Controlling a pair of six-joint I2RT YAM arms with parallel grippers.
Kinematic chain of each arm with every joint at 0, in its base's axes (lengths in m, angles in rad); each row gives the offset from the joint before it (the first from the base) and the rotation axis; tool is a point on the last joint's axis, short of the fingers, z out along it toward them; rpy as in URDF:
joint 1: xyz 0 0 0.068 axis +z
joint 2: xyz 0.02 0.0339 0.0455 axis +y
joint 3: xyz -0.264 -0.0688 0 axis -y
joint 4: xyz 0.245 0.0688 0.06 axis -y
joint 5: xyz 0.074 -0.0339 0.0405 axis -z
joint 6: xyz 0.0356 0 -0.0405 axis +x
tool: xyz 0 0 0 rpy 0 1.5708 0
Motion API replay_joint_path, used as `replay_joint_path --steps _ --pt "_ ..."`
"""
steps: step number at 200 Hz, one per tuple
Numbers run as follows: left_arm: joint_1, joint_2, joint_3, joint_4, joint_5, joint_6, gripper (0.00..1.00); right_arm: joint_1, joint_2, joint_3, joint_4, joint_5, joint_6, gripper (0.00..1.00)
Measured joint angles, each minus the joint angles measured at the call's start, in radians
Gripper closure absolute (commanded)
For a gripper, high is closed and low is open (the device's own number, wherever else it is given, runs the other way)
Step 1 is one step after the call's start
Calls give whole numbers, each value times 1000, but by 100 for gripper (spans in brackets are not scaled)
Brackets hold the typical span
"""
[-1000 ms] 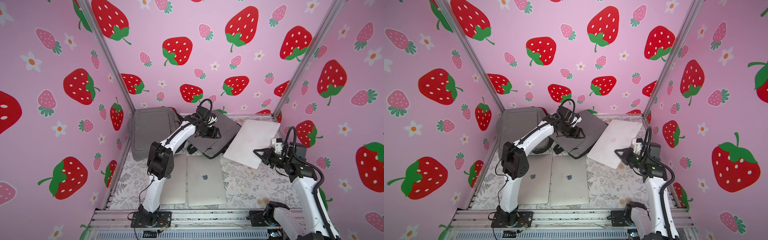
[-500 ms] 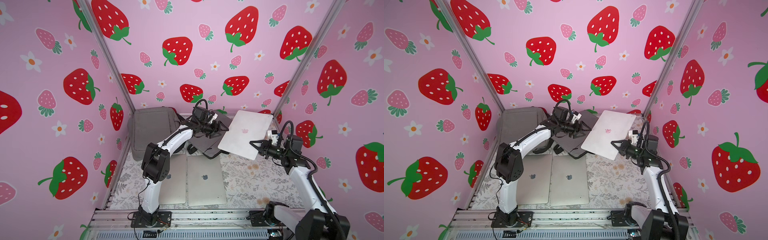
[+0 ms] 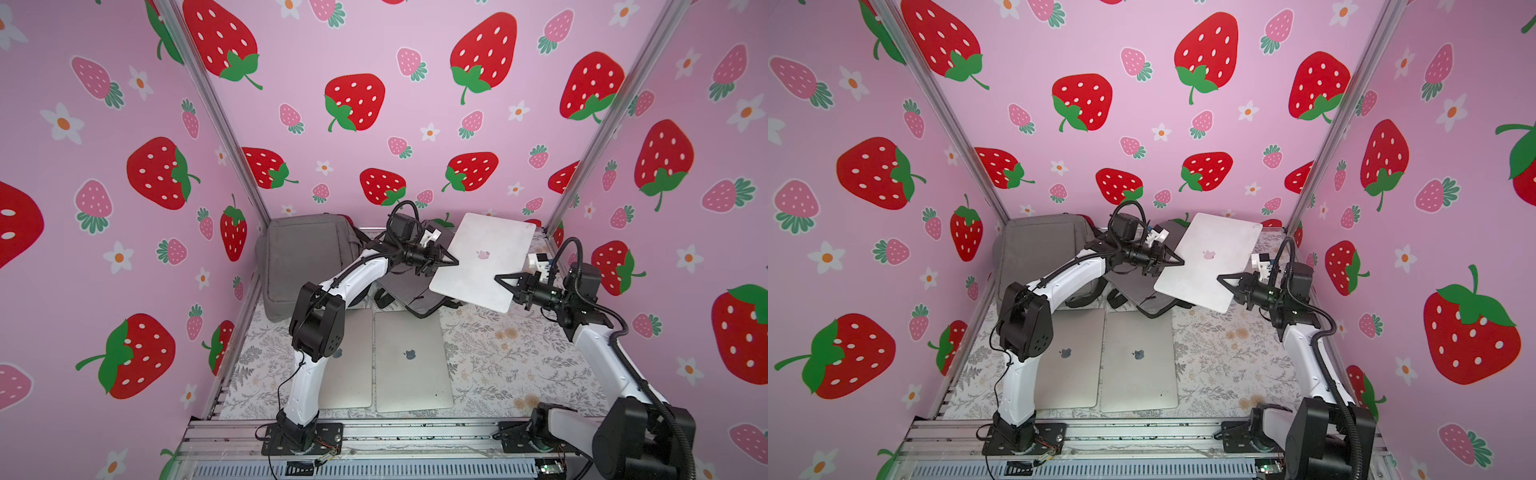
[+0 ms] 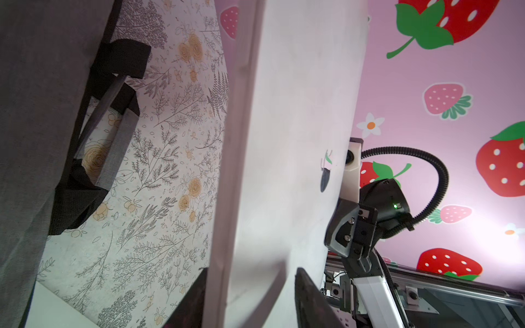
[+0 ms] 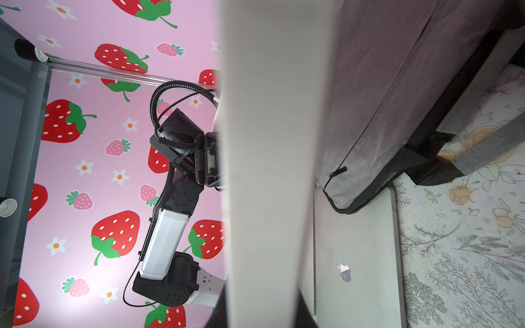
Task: Open the zippered laptop bag and take out the laptop
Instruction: Place the laptop at the center of the board.
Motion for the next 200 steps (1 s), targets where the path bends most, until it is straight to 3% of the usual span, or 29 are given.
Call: replay_joint_path --steps 75,134,176,200 --pt "14 -9 12 48 140 -6 55 15 102 0 278 -58 180 100" --pt "33 -28 12 97 171 -68 74 24 139 19 391 -82 243 100" --pt "47 -50 8 138 215 -116 100 37 149 22 406 -89 246 100" --pt "49 -66 -17 173 215 -142 100 41 147 23 418 -89 241 95"
